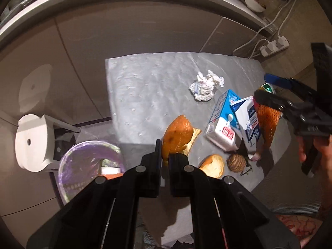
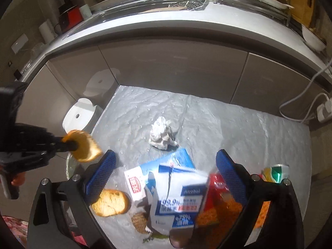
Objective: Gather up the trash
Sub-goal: 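Drop the bread crust into the bin with the left gripper while the right gripper carries the crumpled tissue there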
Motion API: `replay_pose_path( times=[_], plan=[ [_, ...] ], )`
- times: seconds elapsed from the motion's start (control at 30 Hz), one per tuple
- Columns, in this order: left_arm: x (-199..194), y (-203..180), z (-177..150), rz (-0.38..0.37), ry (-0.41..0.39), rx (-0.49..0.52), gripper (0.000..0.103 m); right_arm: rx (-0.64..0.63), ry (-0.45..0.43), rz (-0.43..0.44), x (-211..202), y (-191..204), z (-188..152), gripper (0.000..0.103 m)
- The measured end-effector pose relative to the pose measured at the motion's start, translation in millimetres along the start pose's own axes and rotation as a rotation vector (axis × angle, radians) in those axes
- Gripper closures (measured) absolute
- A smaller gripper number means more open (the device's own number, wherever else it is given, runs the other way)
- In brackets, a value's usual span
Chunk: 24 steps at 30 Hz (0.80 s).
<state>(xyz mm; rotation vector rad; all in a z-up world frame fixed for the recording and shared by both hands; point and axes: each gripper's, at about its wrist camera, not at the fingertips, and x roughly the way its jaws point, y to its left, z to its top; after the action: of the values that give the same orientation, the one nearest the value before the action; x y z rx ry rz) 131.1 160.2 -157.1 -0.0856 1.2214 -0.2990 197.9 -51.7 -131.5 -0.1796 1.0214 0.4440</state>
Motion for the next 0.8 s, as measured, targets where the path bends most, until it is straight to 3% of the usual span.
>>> replay_pose_path(
  times=[0.2, 0.33, 0.47, 0.57, 0.67, 0.8],
  plan=[
    [-14.1, 61.3, -42.4, 0.126, 0.027, -0.066, 0.097, -0.038, 0.055, -0.03, 44.6, 17.6, 15.5, 0.007],
    [-3.1, 91.3, -61.8, 0.153, 0.06, -0.118, 0.097, -0.048, 0.111, -0.071, 71.0, 21.5, 14.4, 0.009],
    [-2.2, 103.5, -69.6, 0.145, 0.055, -0.147, 0.097, -0.032, 0.182, -0.08, 98.9, 17.9, 13.6, 0.026],
    [-6.8, 105.1, -68.8, 0.134, 0.039, -0.159, 0.097, -0.015, 0.236, -0.064, 114.9, 16.0, 10.4, 0.064],
    [-13.2, 104.6, -68.4, 0.129, 0.023, -0.165, 0.097, -0.028, 0.202, -0.048, 104.2, 20.4, 11.5, 0.072],
    [-24.3, 102.9, -70.0, 0.127, -0.003, -0.171, 0.097, -0.066, 0.137, 0.001, 64.9, 44.6, 22.5, 0.073]
  ],
)
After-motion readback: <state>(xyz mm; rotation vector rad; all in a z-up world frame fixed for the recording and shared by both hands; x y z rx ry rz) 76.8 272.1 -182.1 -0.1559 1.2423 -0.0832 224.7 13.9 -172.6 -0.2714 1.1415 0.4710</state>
